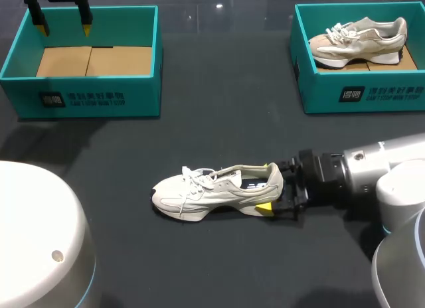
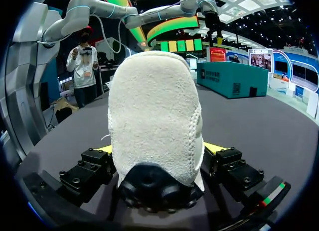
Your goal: Take the shoe out of the shoebox, open the shoe tongue, remove and reinsert the insole, then place the shoe into the shoebox
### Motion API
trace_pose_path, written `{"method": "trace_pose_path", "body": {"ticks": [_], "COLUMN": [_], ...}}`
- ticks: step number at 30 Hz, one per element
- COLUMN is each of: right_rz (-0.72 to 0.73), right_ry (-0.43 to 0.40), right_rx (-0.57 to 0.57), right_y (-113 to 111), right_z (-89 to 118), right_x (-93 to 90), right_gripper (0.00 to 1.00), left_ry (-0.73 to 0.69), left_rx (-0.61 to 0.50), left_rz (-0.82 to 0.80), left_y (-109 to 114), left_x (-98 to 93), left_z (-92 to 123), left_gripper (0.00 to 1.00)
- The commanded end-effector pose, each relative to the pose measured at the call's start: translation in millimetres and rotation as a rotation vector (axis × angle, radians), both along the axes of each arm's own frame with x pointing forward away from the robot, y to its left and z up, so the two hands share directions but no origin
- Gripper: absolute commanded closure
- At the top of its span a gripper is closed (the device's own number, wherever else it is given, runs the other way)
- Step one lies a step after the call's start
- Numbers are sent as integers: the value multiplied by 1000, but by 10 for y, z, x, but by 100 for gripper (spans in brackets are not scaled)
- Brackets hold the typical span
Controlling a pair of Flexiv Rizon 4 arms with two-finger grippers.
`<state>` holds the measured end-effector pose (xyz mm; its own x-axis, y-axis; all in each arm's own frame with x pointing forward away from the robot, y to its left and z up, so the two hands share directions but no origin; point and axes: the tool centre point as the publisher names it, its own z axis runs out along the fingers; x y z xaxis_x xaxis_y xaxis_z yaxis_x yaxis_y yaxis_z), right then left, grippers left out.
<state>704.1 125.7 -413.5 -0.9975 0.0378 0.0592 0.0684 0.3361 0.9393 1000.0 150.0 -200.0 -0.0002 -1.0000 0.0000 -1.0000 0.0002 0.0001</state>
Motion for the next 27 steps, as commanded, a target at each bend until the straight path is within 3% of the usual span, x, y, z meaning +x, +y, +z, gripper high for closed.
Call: {"method": "trace_pose_path", "body": {"ticks": [1, 3, 4, 27], "right_rz": [4, 6, 8, 27], "right_ry": [-4, -7, -9, -14], "right_rx": [4, 4, 4, 12], "right_y": [46, 60, 66, 150], "right_z": [-33, -35, -36, -48], "right_x": [18, 22, 25, 64], "right_gripper": [41, 84, 100, 100], "left_ry": [0, 0, 0, 0], "left_rx": [0, 0, 0, 0], "left_rz": [0, 0, 0, 0], "left_y": [0, 0, 0, 0], "left_x": [0, 0, 0, 0], "left_z": [0, 0, 0, 0], "left_gripper": [0, 0, 0, 0]}}
